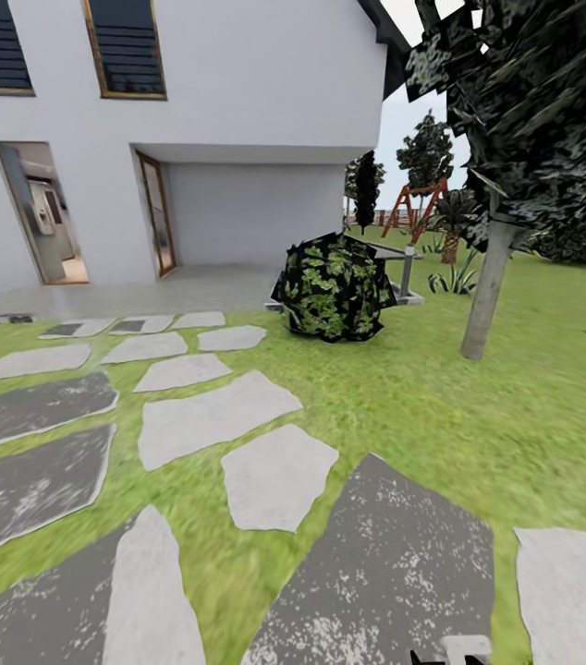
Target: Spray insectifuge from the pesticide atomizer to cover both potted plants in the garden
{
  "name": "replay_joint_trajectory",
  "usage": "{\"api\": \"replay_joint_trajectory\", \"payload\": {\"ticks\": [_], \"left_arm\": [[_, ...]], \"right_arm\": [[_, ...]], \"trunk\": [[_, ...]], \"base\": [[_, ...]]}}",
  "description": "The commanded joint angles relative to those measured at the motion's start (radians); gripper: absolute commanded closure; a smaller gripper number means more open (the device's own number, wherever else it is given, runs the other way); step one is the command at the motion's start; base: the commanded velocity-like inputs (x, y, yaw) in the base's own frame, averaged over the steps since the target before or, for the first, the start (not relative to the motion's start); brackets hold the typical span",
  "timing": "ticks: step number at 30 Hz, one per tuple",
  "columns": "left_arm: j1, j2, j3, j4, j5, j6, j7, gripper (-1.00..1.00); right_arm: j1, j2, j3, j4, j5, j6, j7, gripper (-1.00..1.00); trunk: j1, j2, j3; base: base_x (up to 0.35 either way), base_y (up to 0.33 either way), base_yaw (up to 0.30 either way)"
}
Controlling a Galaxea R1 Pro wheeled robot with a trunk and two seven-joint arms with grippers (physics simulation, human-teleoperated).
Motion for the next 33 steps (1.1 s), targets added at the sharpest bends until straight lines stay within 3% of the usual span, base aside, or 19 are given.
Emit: {"api": "replay_joint_trajectory", "payload": {"ticks": [1,33], "left_arm": [[0.0,0.0,0.0,0.0,0.001,-0.003,-0.001,-1.0],[0.0,0.0,0.0,-0.001,0.001,-0.003,-0.002,-1.0]], "right_arm": [[-0.001,0.0,0.0,0.001,0.001,-0.003,0.001,-1.0],[-0.001,0.0,0.0,0.001,0.001,-0.003,0.001,-1.0]], "trunk": [[0.0,0.0,-0.001],[0.0,0.0,-0.001]], "base": [[0.122,0.084,-0.274],[0.009,0.012,-0.274]]}}
